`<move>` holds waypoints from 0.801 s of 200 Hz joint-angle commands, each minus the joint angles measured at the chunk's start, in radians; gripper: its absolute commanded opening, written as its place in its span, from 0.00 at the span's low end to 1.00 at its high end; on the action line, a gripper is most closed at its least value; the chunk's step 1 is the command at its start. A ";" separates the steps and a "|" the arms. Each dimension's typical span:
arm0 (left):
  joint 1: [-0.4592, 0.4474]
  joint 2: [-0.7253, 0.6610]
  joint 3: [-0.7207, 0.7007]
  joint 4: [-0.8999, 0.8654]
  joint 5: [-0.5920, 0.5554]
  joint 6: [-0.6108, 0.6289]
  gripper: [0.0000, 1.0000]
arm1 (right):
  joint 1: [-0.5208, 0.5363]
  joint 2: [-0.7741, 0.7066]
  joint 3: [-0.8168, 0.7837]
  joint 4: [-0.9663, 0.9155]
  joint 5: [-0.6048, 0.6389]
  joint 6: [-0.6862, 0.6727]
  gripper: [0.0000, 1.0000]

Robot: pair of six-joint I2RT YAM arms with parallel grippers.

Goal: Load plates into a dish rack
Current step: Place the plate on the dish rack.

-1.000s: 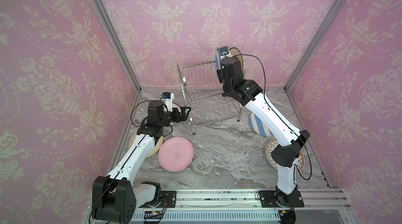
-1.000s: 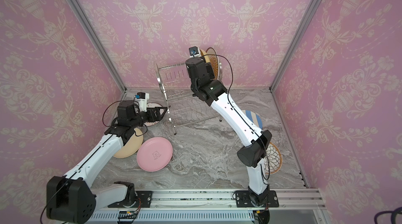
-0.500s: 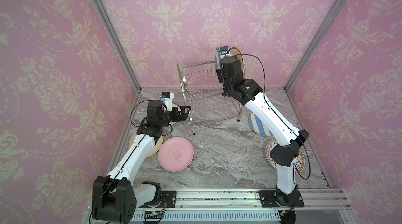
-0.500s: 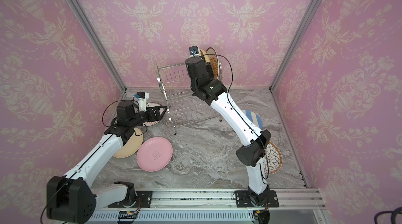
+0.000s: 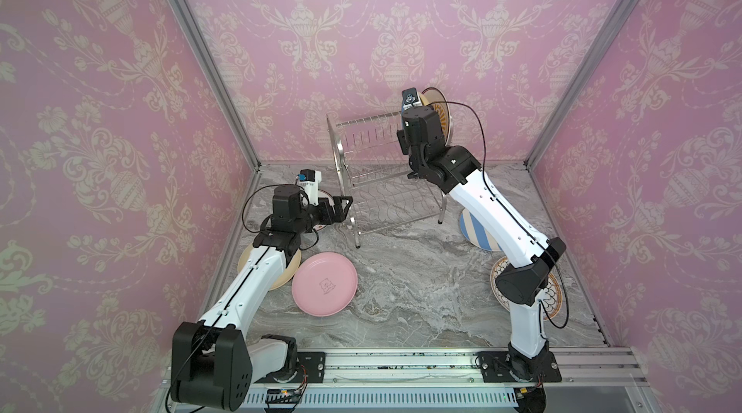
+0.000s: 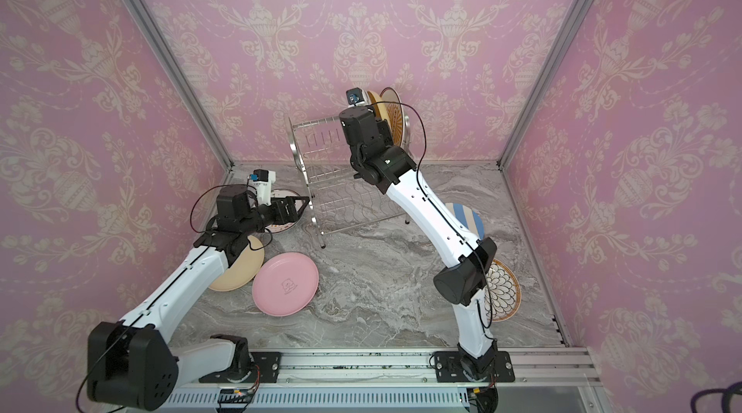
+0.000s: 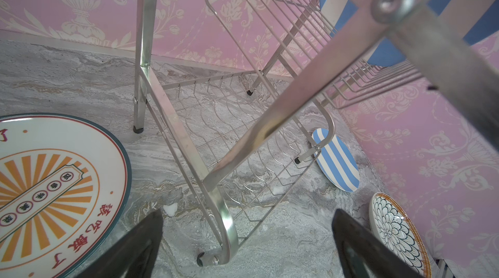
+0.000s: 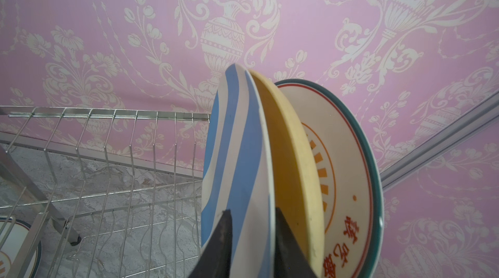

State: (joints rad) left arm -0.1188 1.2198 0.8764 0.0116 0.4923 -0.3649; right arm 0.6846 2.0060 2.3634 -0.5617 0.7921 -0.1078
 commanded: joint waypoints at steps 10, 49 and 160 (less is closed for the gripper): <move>0.010 0.004 -0.007 0.023 0.022 -0.016 0.99 | 0.000 -0.012 0.031 0.010 0.003 -0.021 0.39; 0.010 -0.004 -0.004 0.022 0.014 -0.016 0.99 | 0.005 -0.029 0.036 0.011 -0.015 -0.026 0.52; 0.009 -0.024 0.013 -0.016 -0.001 -0.013 0.99 | 0.051 -0.080 0.072 -0.015 0.003 -0.074 0.71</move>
State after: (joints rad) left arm -0.1188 1.2190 0.8761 0.0139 0.4923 -0.3752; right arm 0.7296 1.9781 2.4100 -0.5632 0.7811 -0.1661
